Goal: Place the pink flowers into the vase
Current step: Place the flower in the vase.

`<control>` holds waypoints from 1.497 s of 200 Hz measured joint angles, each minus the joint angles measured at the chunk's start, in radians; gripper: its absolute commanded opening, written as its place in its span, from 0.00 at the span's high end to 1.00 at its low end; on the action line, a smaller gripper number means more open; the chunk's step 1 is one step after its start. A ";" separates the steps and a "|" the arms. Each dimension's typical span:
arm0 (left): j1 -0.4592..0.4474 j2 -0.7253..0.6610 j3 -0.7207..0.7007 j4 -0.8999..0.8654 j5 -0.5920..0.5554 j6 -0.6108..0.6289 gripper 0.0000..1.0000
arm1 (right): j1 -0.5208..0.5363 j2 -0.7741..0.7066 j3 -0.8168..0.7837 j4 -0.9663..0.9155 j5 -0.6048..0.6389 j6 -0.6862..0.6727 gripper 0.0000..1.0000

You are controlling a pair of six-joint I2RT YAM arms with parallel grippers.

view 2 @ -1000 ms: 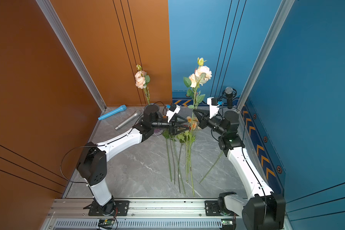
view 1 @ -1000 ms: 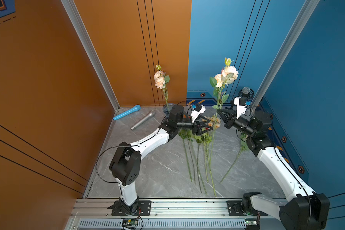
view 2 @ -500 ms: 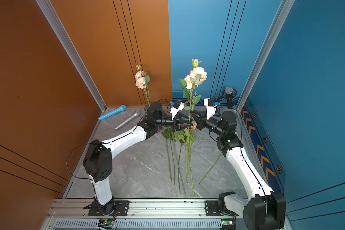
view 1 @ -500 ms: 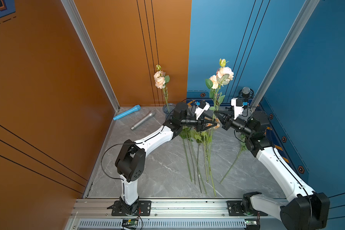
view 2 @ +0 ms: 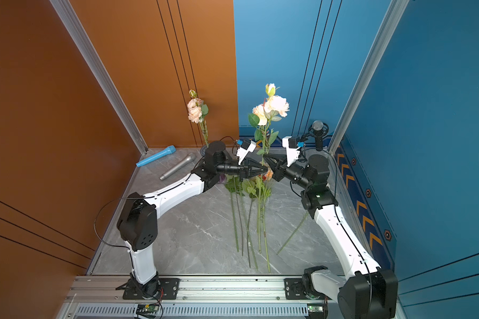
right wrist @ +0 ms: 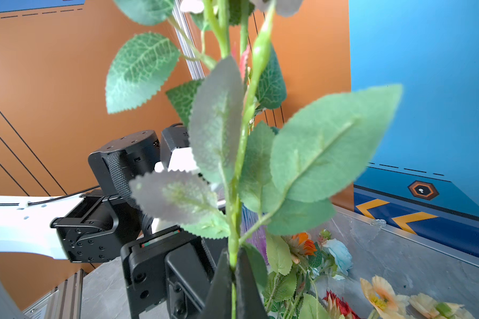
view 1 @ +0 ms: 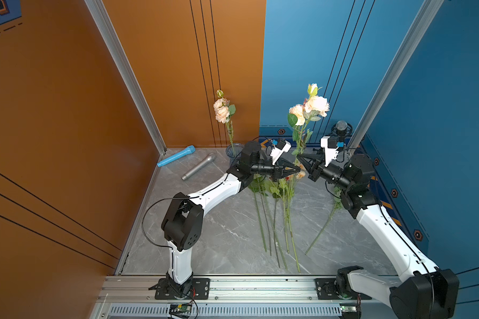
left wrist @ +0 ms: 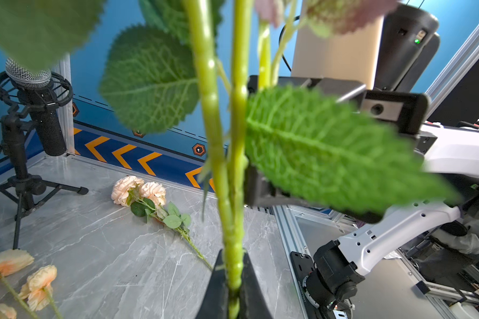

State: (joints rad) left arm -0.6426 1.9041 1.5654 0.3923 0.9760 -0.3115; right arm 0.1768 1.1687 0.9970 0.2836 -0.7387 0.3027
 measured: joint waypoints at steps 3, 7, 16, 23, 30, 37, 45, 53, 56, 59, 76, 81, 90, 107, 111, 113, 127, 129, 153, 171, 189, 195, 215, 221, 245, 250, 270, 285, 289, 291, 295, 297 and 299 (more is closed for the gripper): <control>0.000 0.000 0.000 0.000 0.001 0.000 1.00 | 0.000 0.000 0.000 0.000 0.000 -0.001 0.94; 0.000 0.000 0.000 0.000 0.002 -0.001 1.00 | 0.000 0.000 0.000 0.000 0.000 -0.003 0.93; 0.000 0.000 0.000 0.000 0.002 -0.003 1.00 | 0.000 0.000 0.000 0.000 0.000 -0.007 0.90; 0.000 0.000 0.000 0.000 0.002 -0.003 1.00 | 0.000 0.000 0.000 -0.001 0.000 -0.010 0.88; 0.000 0.000 0.000 0.000 0.002 -0.003 1.00 | 0.001 0.000 0.000 -0.002 0.000 -0.013 0.87; 0.000 0.000 0.000 0.000 0.005 -0.003 1.00 | 0.002 0.000 0.000 -0.003 0.001 -0.014 0.84; -0.001 0.000 0.000 0.000 0.006 0.000 1.00 | 0.003 0.000 0.000 -0.007 0.001 -0.014 0.78; -0.001 0.000 0.002 0.000 0.006 0.000 1.00 | 0.004 0.000 0.000 -0.011 0.001 -0.019 0.69; -0.001 0.000 0.002 0.001 0.007 0.000 1.00 | 0.005 0.000 0.000 -0.011 0.000 -0.018 0.65; -0.001 0.000 0.002 0.000 0.009 0.000 1.00 | 0.005 0.000 0.000 -0.016 0.001 -0.017 0.60; -0.002 0.000 0.007 0.000 0.013 0.001 1.00 | 0.008 0.000 0.000 -0.028 0.002 -0.023 0.34; -0.002 0.000 0.008 0.000 0.013 0.001 1.00 | 0.009 0.000 0.000 -0.032 0.003 -0.025 0.29; -0.002 0.000 0.013 0.000 0.014 0.001 1.00 | 0.009 -0.001 0.000 -0.038 0.008 -0.024 0.17; 0.001 0.000 0.021 0.001 0.016 0.003 1.00 | 0.010 -0.008 0.000 -0.056 0.018 -0.025 0.00; 0.002 0.000 0.022 0.001 0.016 0.003 1.00 | 0.010 -0.012 -0.001 -0.059 0.020 -0.027 0.00; 0.003 0.000 0.023 0.001 0.016 0.004 1.00 | 0.011 -0.013 -0.001 -0.061 0.021 -0.028 0.00; 0.008 0.000 0.026 0.001 0.016 0.005 1.00 | 0.011 -0.030 -0.001 -0.074 0.031 -0.034 0.00; 0.010 0.000 0.027 0.000 0.016 0.005 1.00 | 0.011 -0.033 -0.001 -0.075 0.032 -0.035 0.00; 0.040 0.000 0.048 -0.001 0.009 0.002 1.00 | 0.012 -0.078 -0.002 -0.109 0.046 -0.046 0.00; 0.074 0.000 0.081 0.000 -0.007 -0.009 1.00 | 0.013 -0.123 -0.002 -0.141 0.062 -0.060 0.00; 0.114 0.000 0.120 0.001 -0.020 -0.023 1.00 | 0.013 -0.174 -0.002 -0.184 0.077 -0.075 0.00; 0.126 0.002 0.135 0.000 -0.024 -0.028 1.00 | 0.013 -0.189 -0.003 -0.197 0.082 -0.080 0.00; 0.165 0.018 0.195 0.001 -0.039 -0.042 1.00 | 0.013 -0.241 -0.016 -0.240 0.097 -0.098 0.00; 0.174 0.026 0.214 -0.001 -0.045 -0.043 1.00 | 0.013 -0.255 -0.021 -0.252 0.105 -0.102 0.00; 0.207 0.076 0.322 -0.064 -0.088 -0.023 1.00 | 0.013 -0.298 -0.048 -0.300 0.127 -0.123 0.00; 0.212 0.087 0.347 -0.091 -0.100 -0.014 1.00 | 0.013 -0.303 -0.053 -0.309 0.131 -0.125 0.00; 0.221 0.143 0.505 -0.257 -0.172 0.076 1.00 | 0.013 -0.309 -0.068 -0.336 0.143 -0.135 0.00; 0.220 0.177 0.629 -0.396 -0.236 0.156 1.00 | 0.013 -0.309 -0.080 -0.349 0.150 -0.147 0.00; 0.218 0.181 0.653 -0.426 -0.253 0.172 1.00 | 0.013 -0.309 -0.082 -0.353 0.153 -0.148 0.00; 0.218 0.182 0.660 -0.436 -0.259 0.179 1.00 | 0.013 -0.309 -0.083 -0.355 0.153 -0.149 0.00; 0.218 0.183 0.677 -0.461 -0.274 0.195 1.00 | 0.013 -0.309 -0.085 -0.356 0.157 -0.150 0.00; 0.218 0.182 0.684 -0.471 -0.283 0.202 1.00 | 0.013 -0.308 -0.087 -0.356 0.158 -0.150 0.00; 0.218 0.182 0.690 -0.482 -0.290 0.209 1.00 | 0.013 -0.307 -0.087 -0.356 0.159 -0.150 0.00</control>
State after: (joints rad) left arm -0.4244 2.0865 2.2559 -0.0895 0.6865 -0.1020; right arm 0.1902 0.8612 0.9096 -0.0719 -0.5797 0.1528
